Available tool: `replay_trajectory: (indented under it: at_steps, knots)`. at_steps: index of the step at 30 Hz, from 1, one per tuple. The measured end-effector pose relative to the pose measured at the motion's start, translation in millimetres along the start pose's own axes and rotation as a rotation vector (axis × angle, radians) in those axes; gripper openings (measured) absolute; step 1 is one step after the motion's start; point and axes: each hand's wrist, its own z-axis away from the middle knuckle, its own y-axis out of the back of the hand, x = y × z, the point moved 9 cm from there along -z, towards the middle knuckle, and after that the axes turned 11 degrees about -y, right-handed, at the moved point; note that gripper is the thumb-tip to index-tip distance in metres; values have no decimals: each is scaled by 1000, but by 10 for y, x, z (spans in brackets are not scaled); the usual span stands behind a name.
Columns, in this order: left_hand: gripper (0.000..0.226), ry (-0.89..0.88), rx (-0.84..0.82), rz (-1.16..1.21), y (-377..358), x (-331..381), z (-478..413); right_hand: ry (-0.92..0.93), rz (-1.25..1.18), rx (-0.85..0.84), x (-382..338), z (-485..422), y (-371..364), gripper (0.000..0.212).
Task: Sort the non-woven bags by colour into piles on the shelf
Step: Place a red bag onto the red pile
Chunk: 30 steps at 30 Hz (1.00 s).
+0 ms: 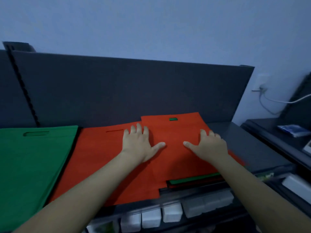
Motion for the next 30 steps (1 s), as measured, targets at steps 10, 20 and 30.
replay_trajectory:
  at_steps: [10,20,30]
  knots:
    - [96,163,108,533,-426,214,-273,29,13,-212,324,-120,-665,89]
    - [88,162,426,1072,-499,53,-200,34,1,-188,341,-119,-682,87]
    - [83,98,530,1125,-361,53,-160,25,-2,-242,260,-65,-691,88]
